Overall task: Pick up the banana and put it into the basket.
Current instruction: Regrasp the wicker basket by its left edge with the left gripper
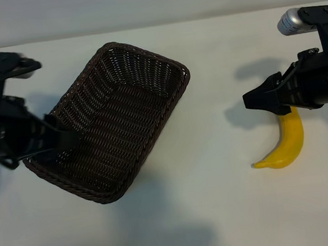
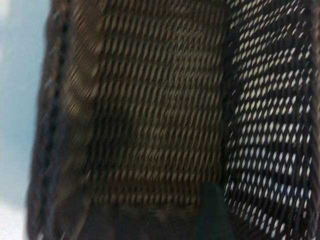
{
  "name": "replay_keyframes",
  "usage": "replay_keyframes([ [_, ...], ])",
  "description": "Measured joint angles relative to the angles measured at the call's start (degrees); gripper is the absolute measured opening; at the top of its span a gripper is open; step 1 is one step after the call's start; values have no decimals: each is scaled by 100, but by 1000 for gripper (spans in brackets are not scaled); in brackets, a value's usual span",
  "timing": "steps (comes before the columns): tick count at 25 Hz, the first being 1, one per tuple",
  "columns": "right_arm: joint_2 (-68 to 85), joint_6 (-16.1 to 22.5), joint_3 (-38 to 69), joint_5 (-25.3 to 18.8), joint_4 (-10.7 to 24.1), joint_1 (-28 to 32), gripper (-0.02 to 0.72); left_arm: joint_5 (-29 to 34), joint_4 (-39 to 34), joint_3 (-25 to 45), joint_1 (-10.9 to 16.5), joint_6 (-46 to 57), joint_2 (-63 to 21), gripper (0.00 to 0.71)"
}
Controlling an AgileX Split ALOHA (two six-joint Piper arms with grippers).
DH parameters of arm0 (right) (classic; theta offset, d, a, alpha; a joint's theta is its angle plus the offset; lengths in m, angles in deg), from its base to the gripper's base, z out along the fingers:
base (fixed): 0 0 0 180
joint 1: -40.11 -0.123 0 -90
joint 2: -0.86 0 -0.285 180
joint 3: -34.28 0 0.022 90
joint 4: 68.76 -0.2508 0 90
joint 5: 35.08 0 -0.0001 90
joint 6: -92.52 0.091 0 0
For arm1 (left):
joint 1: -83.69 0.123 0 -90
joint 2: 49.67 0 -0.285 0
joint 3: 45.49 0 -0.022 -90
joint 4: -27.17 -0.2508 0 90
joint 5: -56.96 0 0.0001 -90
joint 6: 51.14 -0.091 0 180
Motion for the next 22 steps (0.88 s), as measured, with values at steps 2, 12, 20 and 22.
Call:
replay_keyframes([
  [2, 0, 0, 0, 0, 0, 0, 596, 194, -449, 0, 0, 536, -191, 548],
  [12, 0, 55, 0, 0, 0, 0, 596, 797, -1677, 0, 0, 3154, -363, 548],
  [20, 0, 145, 0, 140, 0, 0, 596, 903, -1606, 0, 0, 4825, -363, 548],
  [22, 0, 173, 0, 153, 0, 0, 596, 929, -1559, 0, 0, 5251, -363, 548],
])
